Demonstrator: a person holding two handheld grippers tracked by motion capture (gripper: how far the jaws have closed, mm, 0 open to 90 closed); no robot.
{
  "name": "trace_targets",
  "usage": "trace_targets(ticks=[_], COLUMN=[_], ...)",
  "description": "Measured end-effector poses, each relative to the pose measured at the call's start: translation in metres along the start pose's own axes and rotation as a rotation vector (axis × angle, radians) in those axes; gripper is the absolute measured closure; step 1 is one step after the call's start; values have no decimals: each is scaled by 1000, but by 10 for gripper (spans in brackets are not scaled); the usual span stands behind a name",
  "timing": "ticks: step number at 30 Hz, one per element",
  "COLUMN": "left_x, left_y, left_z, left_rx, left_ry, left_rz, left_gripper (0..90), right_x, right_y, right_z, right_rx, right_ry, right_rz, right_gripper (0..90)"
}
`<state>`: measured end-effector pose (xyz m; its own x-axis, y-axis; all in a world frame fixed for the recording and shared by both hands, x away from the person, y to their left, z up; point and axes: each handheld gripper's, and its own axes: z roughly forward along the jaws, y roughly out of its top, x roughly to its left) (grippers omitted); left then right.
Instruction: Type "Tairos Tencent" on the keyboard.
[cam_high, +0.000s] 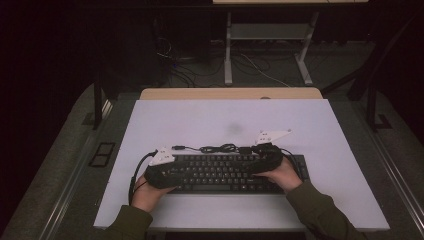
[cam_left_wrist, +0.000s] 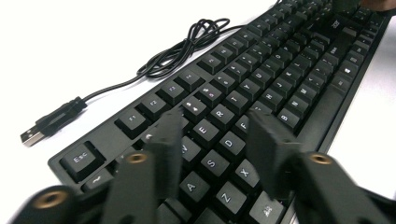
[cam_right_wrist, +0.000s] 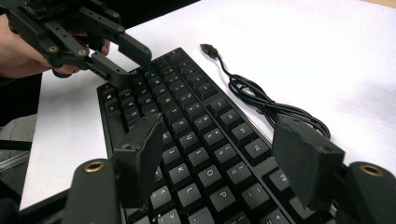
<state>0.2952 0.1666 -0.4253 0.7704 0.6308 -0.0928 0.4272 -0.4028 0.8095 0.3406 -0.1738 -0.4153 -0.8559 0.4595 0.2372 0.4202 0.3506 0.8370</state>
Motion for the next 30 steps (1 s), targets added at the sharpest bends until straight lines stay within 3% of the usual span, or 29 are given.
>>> trace_targets(ticks=[11,22,30], left_x=[9,11,11], left_y=[-5,-8,-9], left_z=[-3,0,1], left_rx=[49,91,93], left_ry=[-3,-6,-7], left_rz=[-19,-24,-32], left_gripper=[891,893,893], right_x=[1,3,5], right_y=[5,11,11], right_z=[10,19,21], right_rx=[4,-5,-2], right_ry=[8,19,23], right_rz=[-5,-12,-16], right_gripper=[333,333,333])
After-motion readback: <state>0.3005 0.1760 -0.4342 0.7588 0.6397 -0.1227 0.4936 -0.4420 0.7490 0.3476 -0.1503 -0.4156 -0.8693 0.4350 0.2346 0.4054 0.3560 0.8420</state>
